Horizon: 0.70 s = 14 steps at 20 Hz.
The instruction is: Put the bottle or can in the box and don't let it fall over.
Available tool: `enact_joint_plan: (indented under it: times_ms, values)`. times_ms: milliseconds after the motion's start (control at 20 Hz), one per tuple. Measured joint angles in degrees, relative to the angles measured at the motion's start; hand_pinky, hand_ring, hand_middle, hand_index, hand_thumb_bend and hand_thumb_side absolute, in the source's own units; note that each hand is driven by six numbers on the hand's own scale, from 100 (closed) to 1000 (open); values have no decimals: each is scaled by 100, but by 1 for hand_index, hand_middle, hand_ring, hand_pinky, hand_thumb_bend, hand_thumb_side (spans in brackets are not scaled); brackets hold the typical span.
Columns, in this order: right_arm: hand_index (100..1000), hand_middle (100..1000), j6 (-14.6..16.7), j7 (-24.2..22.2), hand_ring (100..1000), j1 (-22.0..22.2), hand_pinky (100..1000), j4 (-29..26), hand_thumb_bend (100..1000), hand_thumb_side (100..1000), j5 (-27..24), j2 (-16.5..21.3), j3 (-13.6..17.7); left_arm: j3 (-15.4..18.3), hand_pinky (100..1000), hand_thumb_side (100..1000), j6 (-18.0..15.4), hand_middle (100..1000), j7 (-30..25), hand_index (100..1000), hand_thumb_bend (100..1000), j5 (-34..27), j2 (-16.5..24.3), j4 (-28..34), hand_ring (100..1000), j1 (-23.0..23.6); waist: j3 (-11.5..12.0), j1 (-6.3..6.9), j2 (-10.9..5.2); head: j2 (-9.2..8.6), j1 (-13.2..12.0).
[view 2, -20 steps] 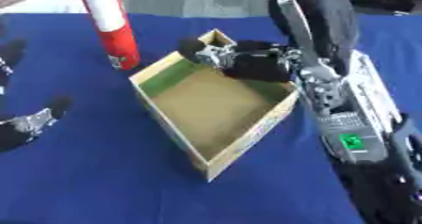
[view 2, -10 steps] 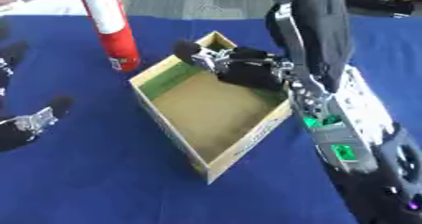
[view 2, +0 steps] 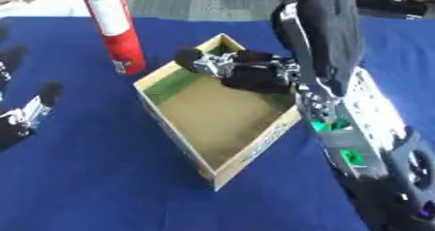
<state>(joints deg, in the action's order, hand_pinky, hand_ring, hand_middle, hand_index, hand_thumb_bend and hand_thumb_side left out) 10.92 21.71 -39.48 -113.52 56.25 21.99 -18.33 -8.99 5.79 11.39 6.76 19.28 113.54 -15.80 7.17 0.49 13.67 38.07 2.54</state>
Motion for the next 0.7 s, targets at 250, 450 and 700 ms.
enact_joint_plan:
  times_ms: [250,450,700]
  values:
    - [651,565,10,-11,597,-76,755,0,891,280,404,4,33,0,1000,515,226,1000,170,955,468,63,-21,0,926,-18,5,0,15,0,-1]
    - [669,508,-57,-78,598,-79,739,0,857,251,750,2,33,-2,1000,540,366,1000,190,954,416,140,-23,0,927,-74,8,1,53,-1,-8]
    - [682,505,-224,-170,602,-43,729,0,825,226,1157,-16,31,-29,1000,501,545,1000,117,953,438,242,-27,0,927,-190,7,7,107,-20,-25]
